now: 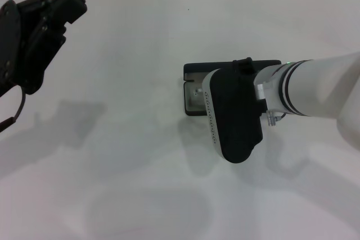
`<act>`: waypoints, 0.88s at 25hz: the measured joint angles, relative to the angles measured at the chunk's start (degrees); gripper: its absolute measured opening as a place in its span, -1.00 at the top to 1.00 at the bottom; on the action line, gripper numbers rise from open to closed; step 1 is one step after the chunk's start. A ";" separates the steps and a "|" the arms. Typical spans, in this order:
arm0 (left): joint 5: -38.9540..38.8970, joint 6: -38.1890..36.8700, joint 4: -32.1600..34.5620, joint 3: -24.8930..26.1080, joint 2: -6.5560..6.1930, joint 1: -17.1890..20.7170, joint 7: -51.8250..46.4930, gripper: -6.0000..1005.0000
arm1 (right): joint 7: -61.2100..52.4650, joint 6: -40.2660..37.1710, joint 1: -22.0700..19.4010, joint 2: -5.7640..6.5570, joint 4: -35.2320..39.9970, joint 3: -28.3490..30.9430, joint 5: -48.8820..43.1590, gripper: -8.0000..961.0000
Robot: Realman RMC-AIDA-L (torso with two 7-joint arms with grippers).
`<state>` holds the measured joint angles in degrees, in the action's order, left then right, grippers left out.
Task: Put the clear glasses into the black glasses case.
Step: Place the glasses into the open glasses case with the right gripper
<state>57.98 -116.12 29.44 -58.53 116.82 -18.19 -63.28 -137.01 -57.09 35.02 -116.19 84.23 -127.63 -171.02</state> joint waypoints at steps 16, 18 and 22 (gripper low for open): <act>-0.25 0.10 -0.61 0.00 -0.02 0.04 0.32 0.85 | 0.90 1.60 1.16 0.01 -2.57 -0.29 -0.10 0.67; -0.25 0.11 -0.65 0.00 -0.02 0.08 0.57 0.85 | 1.04 1.91 1.25 0.01 -2.82 -0.39 -0.10 0.67; -0.25 0.12 -0.68 0.00 0.02 0.08 0.71 0.85 | 1.39 3.11 1.26 0.00 -3.17 -0.44 -0.10 0.66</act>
<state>57.73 -116.01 28.76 -58.53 116.84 -18.11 -62.57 -135.62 -53.98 36.28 -116.19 81.06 -128.06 -171.12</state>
